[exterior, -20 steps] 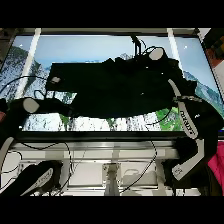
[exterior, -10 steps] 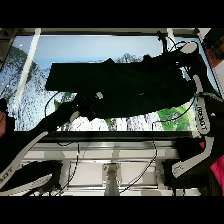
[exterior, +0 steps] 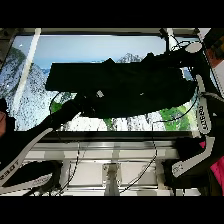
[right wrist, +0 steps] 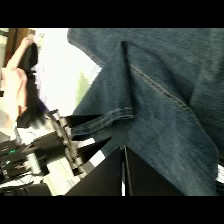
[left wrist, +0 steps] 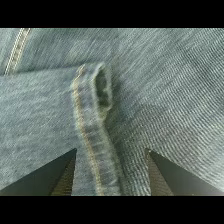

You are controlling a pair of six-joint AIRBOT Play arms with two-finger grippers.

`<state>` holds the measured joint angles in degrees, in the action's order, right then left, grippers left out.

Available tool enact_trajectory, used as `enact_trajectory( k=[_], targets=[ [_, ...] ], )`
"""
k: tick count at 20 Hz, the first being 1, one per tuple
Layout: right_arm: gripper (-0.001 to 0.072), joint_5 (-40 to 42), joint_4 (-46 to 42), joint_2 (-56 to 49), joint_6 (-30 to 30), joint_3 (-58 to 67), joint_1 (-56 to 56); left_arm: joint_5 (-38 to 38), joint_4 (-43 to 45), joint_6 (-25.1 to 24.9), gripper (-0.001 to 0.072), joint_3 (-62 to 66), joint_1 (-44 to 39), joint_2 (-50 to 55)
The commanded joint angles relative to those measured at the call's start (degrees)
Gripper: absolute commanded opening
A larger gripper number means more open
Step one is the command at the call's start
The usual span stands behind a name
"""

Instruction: Fold the clothes and pants, and hang the long-sleeved shirts on hangers.

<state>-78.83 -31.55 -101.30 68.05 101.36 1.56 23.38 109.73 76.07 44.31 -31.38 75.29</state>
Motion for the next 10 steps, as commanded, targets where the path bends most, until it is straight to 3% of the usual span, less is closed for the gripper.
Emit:
enact_trajectory(
  k=[1, 10],
  targets=[
    [0.0017, 0.0, 3.0, 0.0, -0.2, 0.0, -0.6, -0.2, 1.3, 0.6, 0.0458, 0.1, 2.7, 1.4],
    [0.0019, 0.0, 4.3, 0.0, 0.0, 0.2, -0.8, -0.3, -2.3, 0.7, 0.0464, 0.6, -0.2, 2.1]
  ],
)
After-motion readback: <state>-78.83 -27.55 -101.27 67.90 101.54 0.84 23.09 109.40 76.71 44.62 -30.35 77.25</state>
